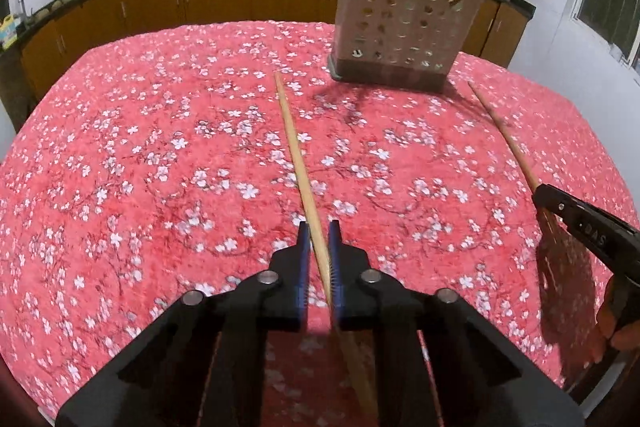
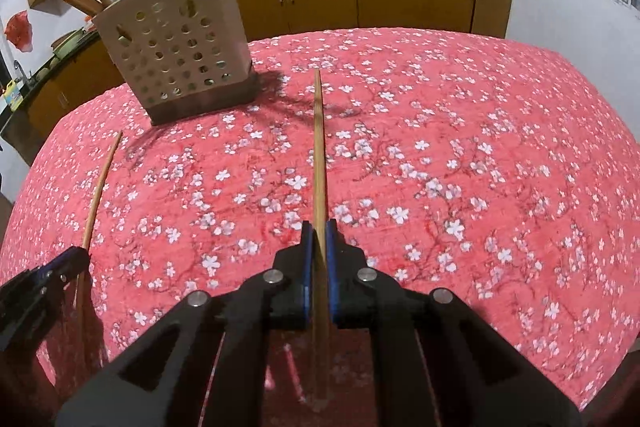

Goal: Organize utensils
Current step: 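Move the right tool back and close it on a loose chopstick, then lift the chopstick from the tablecloth with the right tool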

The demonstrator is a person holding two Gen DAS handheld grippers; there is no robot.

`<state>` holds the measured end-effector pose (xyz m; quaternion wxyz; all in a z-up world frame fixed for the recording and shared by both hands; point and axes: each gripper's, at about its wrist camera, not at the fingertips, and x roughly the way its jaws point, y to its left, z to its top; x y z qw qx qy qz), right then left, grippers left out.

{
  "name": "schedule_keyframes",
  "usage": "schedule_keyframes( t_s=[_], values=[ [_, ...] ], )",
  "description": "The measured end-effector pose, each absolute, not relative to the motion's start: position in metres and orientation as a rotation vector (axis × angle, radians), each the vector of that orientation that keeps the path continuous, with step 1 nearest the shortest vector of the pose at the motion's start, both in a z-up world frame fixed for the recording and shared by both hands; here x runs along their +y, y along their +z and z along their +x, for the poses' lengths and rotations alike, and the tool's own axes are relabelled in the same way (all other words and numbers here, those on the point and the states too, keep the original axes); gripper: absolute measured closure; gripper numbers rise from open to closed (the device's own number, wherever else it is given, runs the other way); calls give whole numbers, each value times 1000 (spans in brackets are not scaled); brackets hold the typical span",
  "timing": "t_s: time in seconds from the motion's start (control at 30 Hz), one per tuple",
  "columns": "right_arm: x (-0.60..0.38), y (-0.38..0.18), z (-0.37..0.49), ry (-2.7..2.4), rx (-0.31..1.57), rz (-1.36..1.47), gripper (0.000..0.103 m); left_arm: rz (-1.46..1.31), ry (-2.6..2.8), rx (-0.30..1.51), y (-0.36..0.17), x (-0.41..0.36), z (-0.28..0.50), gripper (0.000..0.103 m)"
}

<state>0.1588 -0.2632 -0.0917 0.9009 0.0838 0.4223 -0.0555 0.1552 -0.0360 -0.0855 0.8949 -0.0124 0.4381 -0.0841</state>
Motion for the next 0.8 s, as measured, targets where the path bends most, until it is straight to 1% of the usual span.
schedule_keyframes(
  t_s=[0.07, 0.33, 0.8],
  values=[
    [-261, -90, 164, -106, 869, 162, 95, -34, -152, 915, -84, -28, 165, 95],
    [-260, -94, 190, -117, 862, 121, 95, -9, -99, 894, -87, -1, 204, 95],
    [-260, -99, 198, -121, 866, 123, 93, -23, -111, 888, -88, 5, 208, 94]
  ],
)
